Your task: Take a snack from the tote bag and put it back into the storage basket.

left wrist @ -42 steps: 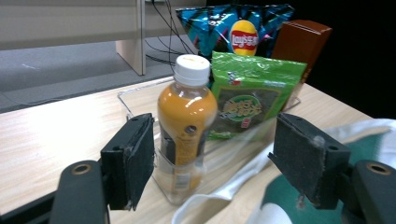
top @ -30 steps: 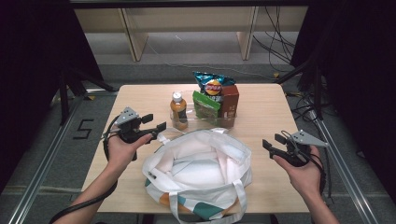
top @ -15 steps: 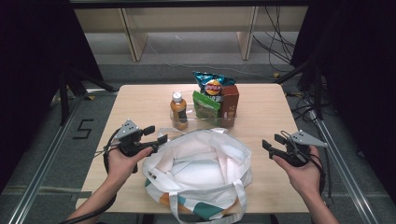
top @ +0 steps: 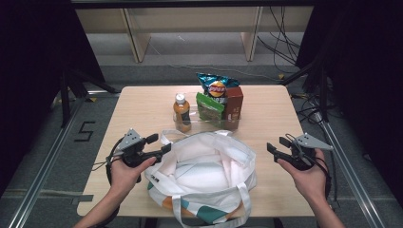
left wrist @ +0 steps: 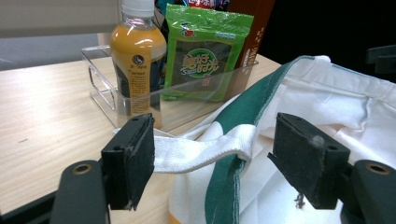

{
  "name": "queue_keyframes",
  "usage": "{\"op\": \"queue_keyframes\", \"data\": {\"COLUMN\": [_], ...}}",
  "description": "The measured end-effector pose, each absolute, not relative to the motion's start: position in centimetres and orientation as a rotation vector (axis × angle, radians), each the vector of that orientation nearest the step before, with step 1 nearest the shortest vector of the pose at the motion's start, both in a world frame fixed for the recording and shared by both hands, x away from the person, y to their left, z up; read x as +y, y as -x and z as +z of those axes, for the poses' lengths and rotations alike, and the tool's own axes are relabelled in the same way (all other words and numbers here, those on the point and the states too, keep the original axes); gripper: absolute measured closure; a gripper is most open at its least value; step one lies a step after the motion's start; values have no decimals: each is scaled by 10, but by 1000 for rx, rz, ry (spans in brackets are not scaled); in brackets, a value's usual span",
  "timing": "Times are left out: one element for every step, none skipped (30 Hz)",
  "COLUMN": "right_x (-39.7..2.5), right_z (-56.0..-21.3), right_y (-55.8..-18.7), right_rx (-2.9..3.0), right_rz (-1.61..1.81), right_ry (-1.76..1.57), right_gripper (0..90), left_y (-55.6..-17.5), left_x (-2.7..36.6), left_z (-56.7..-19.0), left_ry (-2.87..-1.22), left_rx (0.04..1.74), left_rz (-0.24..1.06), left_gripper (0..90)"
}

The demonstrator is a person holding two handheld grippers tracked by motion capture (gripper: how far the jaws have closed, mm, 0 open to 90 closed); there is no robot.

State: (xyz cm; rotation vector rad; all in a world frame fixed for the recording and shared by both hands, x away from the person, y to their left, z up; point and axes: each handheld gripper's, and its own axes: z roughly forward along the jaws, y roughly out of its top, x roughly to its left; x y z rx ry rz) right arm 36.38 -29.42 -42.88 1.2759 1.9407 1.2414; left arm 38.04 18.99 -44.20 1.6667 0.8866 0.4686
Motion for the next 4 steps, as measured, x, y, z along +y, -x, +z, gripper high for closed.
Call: {"op": "queue_keyframes", "data": {"right_x": [-296,-296,-296,-295], "right_z": [-429,-429,-429,-431], "right_y": [-365,-365,-365,-366], "right_rx": [1945,1944,1951,1941], "right_rz": [1223,1213,1221,1231], "right_ry": [-1244,-1243,-1253,-1253], "right_gripper": [436,436,436,436], "left_y": [-379,-379,-378,-379], "left_x": [189,189,188,187], "left_z": [-442,-442,-442,-443], "left_ry": [-1677,-1680,-1681,-1685], "left_rx": [880,876,876,867], "left_rz": [481,483,478,474], "left_gripper": [292,292,292,292]}}
